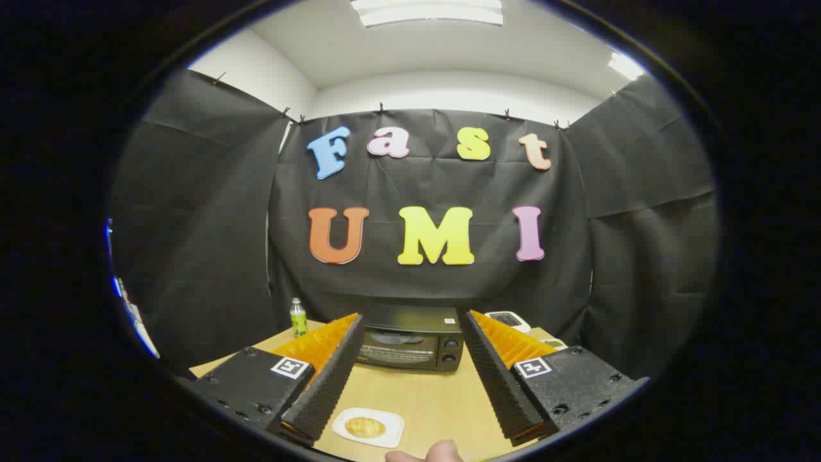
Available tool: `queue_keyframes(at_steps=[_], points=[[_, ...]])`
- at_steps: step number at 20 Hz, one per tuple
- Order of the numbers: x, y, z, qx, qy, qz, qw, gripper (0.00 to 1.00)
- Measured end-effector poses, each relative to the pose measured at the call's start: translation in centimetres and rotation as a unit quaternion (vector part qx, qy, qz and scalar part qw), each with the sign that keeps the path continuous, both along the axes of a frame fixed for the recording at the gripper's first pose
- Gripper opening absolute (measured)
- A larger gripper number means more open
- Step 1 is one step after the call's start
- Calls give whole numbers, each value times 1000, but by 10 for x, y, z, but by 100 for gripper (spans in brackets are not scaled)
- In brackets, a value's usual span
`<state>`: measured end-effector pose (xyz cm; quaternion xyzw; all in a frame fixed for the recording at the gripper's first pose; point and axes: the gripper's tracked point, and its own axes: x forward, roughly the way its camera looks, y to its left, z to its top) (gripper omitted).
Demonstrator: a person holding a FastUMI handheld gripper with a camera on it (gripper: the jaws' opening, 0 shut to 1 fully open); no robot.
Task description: Open the toaster oven, put the food inside, and close the toaster oven door.
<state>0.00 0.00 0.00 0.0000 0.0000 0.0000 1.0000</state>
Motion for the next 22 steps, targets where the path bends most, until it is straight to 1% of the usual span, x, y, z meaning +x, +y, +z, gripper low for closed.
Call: queue_keyframes(at_steps=[10,22], points=[[2,-2,-7,2,12,-6,1000,100],[7,-7,-8,-2,1,-21,1000,100]])
